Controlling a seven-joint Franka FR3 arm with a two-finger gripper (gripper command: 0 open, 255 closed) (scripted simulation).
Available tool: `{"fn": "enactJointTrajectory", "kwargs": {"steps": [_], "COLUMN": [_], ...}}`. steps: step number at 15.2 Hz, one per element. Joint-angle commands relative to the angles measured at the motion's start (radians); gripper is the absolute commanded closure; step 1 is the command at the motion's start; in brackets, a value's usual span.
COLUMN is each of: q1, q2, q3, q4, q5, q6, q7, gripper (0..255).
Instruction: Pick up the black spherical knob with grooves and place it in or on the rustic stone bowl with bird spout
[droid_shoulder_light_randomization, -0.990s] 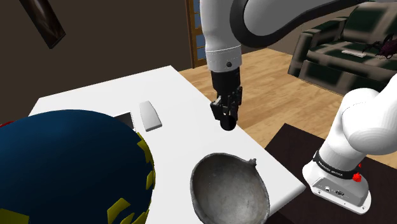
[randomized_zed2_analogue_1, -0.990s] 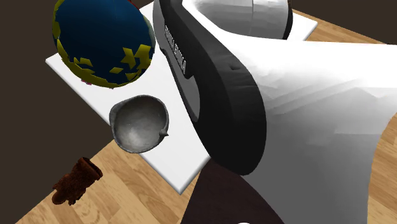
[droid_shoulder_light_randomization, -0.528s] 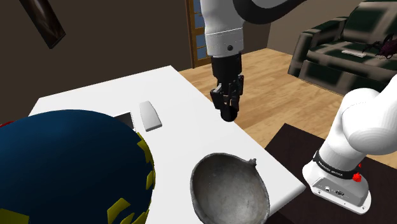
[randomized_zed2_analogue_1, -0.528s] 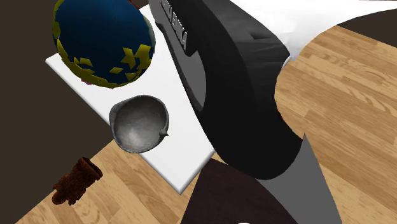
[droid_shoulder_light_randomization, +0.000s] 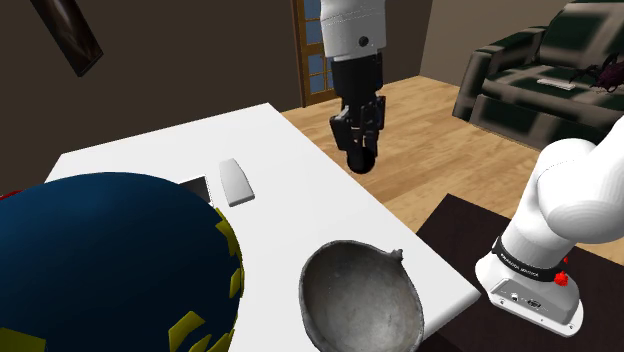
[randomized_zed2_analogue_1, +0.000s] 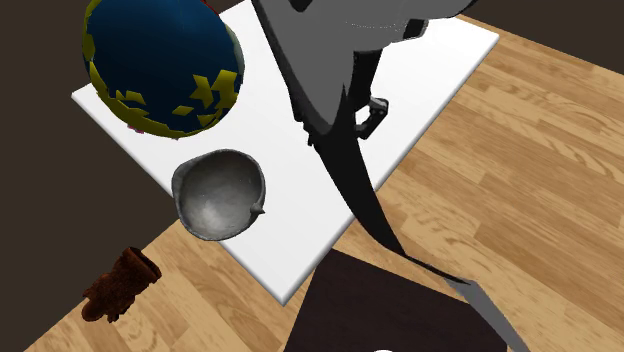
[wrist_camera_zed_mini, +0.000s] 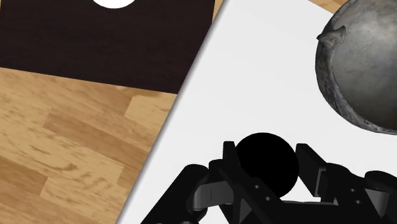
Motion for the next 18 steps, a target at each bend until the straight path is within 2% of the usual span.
{"fn": "enactJointTrajectory", "kwargs": {"steps": [1,5,12,18], "q1": [-0.001,-0.003,0.052,0.090], "q2": [0.005,0.013,0.033,0.098], "q3": [-0.002,-0.006,0.120,0.242], "q4": [0.034,0.083,0.125,0.202], "q5": [-0.002,-0.006,0.055,0.077], "q6": [-0.028,-0.069,-0.046,-0.015], "q7": [0.006,0.014,0.190,0.354], "gripper": [255,255,255,255]}}
